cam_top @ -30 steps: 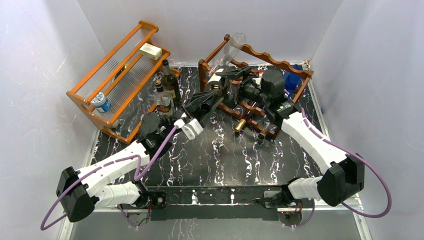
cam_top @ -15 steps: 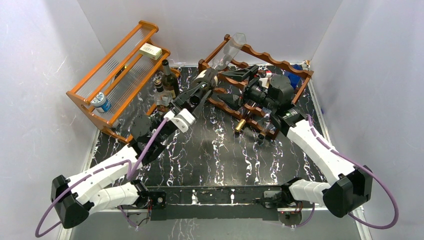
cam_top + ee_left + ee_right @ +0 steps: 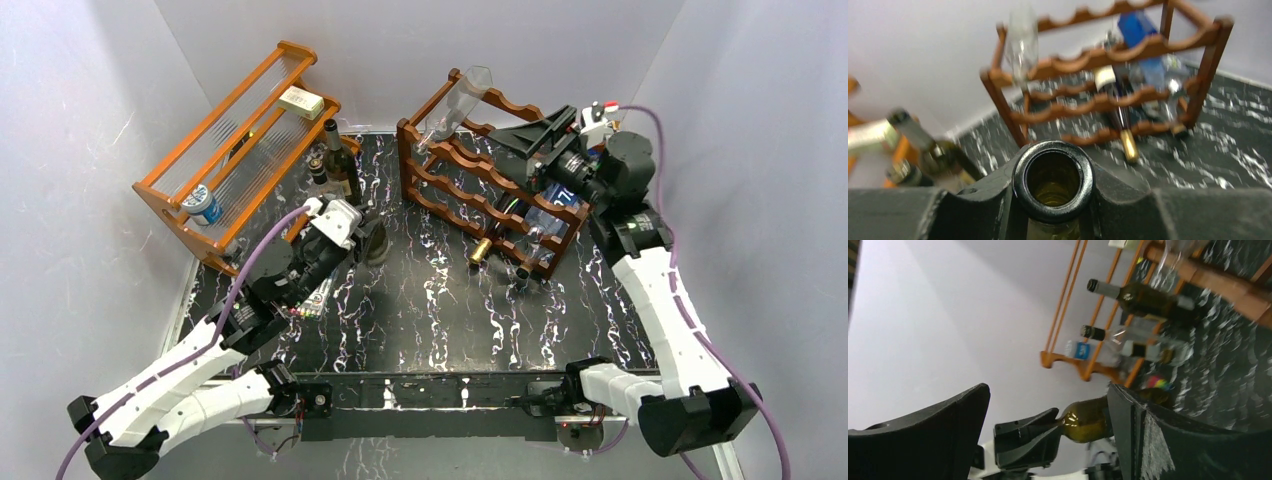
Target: Take the wine bottle off the wine rack
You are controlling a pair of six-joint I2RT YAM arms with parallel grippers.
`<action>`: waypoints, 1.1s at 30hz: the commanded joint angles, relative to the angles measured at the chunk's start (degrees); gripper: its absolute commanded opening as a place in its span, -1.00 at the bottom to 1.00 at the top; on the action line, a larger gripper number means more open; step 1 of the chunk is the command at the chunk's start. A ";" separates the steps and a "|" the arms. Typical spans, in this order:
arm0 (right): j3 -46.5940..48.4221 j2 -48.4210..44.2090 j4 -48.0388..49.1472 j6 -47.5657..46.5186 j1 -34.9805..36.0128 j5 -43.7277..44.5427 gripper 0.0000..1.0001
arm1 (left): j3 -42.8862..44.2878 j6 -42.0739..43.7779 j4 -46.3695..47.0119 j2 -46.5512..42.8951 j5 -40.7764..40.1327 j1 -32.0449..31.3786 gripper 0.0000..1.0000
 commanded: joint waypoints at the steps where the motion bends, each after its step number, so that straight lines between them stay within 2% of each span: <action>1: 11.74 -5.10 -17.06 -30.92 -0.59 4.59 0.96 | 7.58 -13.08 -19.55 -0.23 -9.17 0.06 -1.00; 3: 12.38 -8.29 -21.14 -36.99 -0.60 11.04 0.96 | 9.64 -16.71 -24.77 1.06 -12.57 0.05 -1.00; 6: 10.91 -13.15 -22.17 -42.97 -0.59 17.85 0.96 | 9.90 -18.25 -24.80 1.93 -13.90 0.02 -1.00; 12: 10.07 -18.86 -22.71 -46.61 -0.60 22.14 0.96 | 17.10 -18.93 -26.16 14.47 -21.06 0.10 -1.00; 14: 10.33 -19.94 -23.83 -46.43 -0.60 22.85 0.96 | 18.11 -16.77 -23.13 17.54 -23.22 0.38 -1.00; 16: 10.51 -21.02 -24.60 -46.29 -0.59 22.94 0.96 | 19.37 -14.83 -19.48 20.34 -22.71 1.03 -1.00; 22: 11.68 -22.86 -26.20 -46.65 -0.63 23.88 0.96 | 22.22 -17.81 -10.73 27.56 -20.78 6.98 -1.00; 26: 13.22 -22.39 -27.55 -47.61 -0.59 23.85 0.96 | 24.42 -21.18 -5.99 31.36 -14.26 13.40 -1.00; 33: 12.70 -23.21 -28.45 -47.96 -0.54 24.93 0.96 | 30.89 -18.51 -2.21 40.64 -14.52 16.47 -1.00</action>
